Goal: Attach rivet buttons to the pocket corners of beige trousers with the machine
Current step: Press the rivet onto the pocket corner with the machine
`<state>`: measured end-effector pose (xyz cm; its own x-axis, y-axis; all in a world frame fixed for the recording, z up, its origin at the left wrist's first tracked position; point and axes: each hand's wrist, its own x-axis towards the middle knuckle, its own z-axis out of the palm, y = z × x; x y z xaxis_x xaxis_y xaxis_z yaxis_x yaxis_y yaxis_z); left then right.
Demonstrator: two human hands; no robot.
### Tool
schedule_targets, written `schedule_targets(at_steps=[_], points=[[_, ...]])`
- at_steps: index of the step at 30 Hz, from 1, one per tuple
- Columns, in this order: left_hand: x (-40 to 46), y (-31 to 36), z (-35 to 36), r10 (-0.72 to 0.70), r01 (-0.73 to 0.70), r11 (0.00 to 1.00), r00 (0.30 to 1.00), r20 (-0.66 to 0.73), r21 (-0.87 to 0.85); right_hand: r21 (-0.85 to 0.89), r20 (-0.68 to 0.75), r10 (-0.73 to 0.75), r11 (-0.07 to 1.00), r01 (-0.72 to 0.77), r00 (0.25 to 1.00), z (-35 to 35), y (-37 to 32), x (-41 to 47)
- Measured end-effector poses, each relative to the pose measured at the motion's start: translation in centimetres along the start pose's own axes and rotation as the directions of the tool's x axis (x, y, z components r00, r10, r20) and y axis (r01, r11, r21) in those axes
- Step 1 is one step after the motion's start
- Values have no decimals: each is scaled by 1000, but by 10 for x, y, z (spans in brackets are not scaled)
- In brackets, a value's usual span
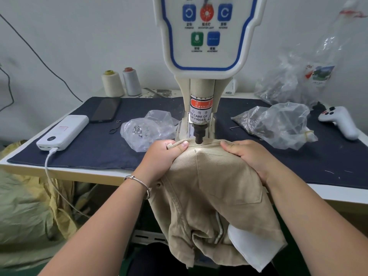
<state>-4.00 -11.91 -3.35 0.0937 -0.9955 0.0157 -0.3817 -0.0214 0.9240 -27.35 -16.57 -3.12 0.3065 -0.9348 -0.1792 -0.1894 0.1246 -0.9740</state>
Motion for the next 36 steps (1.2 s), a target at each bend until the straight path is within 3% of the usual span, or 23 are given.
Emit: schedule_targets(at_steps=[6,13,20,31,36], points=[[0,-4,-9,-8,14,997,996,87,-71,-18,-4,15,1000,-15,1000,2,-4,-3],[5,-8,-6,-33,33,999,999,-1,38,-61,-86,-17,998,12,996,4,-8,-9],[4,-9,-4,-10,11,999,1000,-18,52,-227,-45,-59,973,48,997,6,-6,-13],[0,-4,-2,-23,24,997,1000,-13,73,-520,-119,-206,846,116,971,15,-3,-15],[2,-7,-3,-23,24,997,999,-22,70,-574,-110,-197,813,100,974,19,-3,-9]])
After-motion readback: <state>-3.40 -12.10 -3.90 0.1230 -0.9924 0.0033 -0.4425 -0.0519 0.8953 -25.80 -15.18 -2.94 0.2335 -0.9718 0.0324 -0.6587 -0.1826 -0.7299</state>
